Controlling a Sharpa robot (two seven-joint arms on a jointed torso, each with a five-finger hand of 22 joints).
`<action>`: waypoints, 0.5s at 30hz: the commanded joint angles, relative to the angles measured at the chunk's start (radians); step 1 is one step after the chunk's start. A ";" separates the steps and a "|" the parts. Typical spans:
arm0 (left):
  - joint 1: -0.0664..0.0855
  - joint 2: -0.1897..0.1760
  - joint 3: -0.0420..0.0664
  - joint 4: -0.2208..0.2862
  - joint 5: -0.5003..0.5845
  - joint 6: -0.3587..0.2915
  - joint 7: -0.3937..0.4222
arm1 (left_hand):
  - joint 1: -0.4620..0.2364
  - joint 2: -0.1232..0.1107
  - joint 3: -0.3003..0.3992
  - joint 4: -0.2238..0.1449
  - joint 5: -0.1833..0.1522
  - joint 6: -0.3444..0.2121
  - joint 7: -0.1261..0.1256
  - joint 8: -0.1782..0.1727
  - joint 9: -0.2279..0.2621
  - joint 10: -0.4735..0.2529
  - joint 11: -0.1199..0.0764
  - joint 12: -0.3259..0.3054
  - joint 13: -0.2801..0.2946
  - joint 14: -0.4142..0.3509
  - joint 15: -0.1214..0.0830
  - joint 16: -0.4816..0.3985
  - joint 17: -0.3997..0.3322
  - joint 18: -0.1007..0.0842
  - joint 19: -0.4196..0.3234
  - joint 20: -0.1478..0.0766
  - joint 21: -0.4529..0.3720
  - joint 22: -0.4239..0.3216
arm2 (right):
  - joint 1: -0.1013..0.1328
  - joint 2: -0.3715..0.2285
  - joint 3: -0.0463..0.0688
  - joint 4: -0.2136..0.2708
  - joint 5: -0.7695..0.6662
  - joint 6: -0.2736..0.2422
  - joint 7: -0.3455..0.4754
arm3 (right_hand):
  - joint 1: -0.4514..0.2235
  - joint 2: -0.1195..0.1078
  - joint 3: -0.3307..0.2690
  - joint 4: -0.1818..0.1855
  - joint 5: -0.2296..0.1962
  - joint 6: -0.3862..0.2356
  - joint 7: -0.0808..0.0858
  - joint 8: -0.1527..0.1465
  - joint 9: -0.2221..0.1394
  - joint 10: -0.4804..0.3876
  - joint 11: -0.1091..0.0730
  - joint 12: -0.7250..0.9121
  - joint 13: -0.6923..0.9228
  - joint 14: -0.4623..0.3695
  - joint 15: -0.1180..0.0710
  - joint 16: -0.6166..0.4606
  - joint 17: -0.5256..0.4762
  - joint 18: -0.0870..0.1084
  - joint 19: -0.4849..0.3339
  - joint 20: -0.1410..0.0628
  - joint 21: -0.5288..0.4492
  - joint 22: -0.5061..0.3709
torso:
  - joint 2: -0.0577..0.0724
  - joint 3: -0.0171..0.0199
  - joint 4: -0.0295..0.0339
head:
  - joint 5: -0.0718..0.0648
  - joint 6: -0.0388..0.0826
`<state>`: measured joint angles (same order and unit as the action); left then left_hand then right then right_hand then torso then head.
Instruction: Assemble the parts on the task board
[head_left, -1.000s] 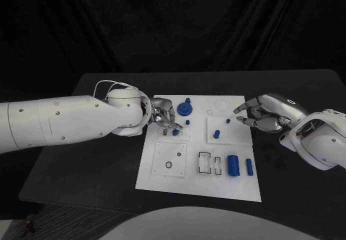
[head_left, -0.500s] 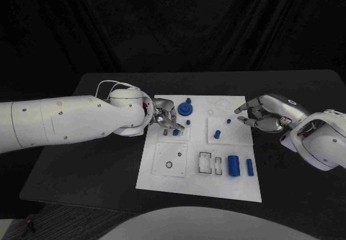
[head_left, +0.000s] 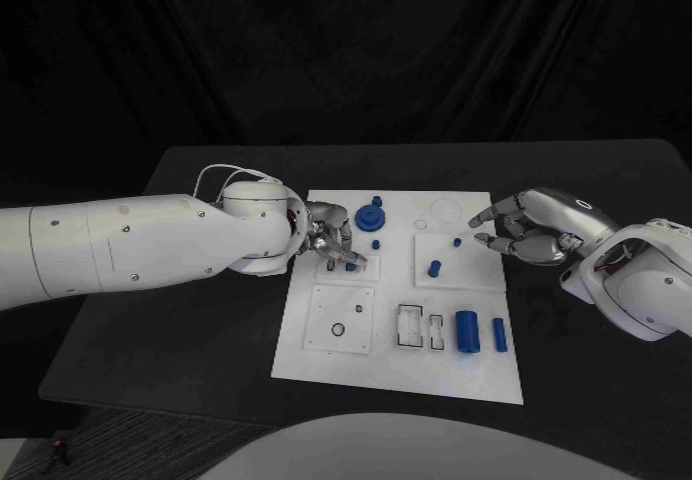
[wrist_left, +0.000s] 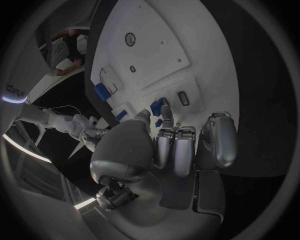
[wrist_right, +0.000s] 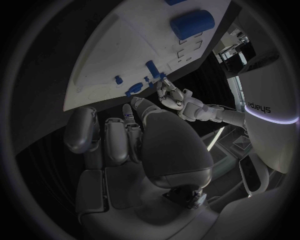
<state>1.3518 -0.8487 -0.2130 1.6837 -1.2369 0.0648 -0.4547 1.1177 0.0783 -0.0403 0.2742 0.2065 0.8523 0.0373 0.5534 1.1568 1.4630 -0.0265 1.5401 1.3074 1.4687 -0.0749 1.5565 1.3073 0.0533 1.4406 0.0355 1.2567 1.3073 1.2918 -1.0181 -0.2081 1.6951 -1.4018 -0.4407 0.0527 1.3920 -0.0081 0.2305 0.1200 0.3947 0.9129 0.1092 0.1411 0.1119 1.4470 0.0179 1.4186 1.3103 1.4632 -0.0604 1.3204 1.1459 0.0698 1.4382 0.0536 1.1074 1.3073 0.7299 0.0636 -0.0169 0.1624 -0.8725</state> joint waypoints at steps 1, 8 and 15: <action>-0.003 0.004 0.001 -0.001 -0.001 0.019 0.006 | 0.019 0.000 0.004 -0.008 0.017 0.007 0.001 -0.007 -0.002 0.075 -0.001 -0.004 0.233 0.084 0.000 -0.003 0.227 0.015 -0.004 0.002 -0.006 0.173 | -0.002 -0.001 0.001 0.001 -0.001 0.008 -0.017 | -0.001 0.008 0.009 -0.001 0.005 0.005 0.005 -0.004 -0.002 -0.008 0.001 -0.004 0.031 0.036 0.006 -0.005 -0.002 0.019 -0.005 0.000 -0.008 0.145 | 0.001 0.0002 0.0000 | 0.001 0.000; -0.006 0.007 0.001 -0.005 -0.001 0.014 0.014 | 0.051 -0.002 0.026 -0.025 0.106 0.006 -0.002 -0.020 -0.007 0.075 -0.004 -0.004 0.233 0.085 -0.003 -0.003 0.228 0.015 -0.004 0.000 -0.007 0.173 | -0.002 0.001 0.001 0.000 -0.001 0.010 -0.017 | -0.001 0.008 0.009 -0.001 0.005 0.005 0.005 -0.004 -0.002 -0.008 0.001 -0.004 0.031 0.036 0.006 -0.005 -0.002 0.019 -0.005 0.000 -0.008 0.145 | 0.000 -0.0004 -0.0009 | 0.003 0.000; -0.007 0.007 0.001 -0.008 -0.001 0.009 0.026 | 0.065 -0.004 0.053 -0.026 0.175 0.010 -0.006 -0.029 -0.011 0.075 -0.007 -0.005 0.233 0.085 -0.005 -0.003 0.228 0.015 -0.003 -0.002 -0.005 0.174 | -0.002 0.001 0.001 0.000 -0.001 0.012 -0.017 | -0.001 0.009 0.011 -0.002 0.007 0.005 0.005 -0.004 -0.002 -0.010 0.001 -0.006 0.028 0.036 0.007 -0.007 -0.006 0.020 -0.006 0.000 -0.011 0.144 | 0.000 0.0003 -0.0002 | 0.003 0.000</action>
<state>1.3465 -0.8433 -0.2130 1.6751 -1.2373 0.0709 -0.4504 1.1741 0.0740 0.0107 0.2479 0.3814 0.8576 0.0321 0.5254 1.1451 1.4630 -0.0265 1.5401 1.3074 1.4687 -0.0749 1.5564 1.3073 0.0533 1.4407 0.0355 1.2540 1.3074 1.2917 -1.0171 -0.2081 1.6941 -1.4018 -0.4358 0.0512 1.3920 -0.0081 0.2333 0.1171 0.3945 0.9129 0.1092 0.1412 0.1111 1.4471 0.0179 1.4173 1.3095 1.4632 -0.0604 1.3204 1.1416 0.0698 1.4382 0.0537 1.0997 1.3081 0.7302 0.0634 -0.0175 0.1657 -0.8725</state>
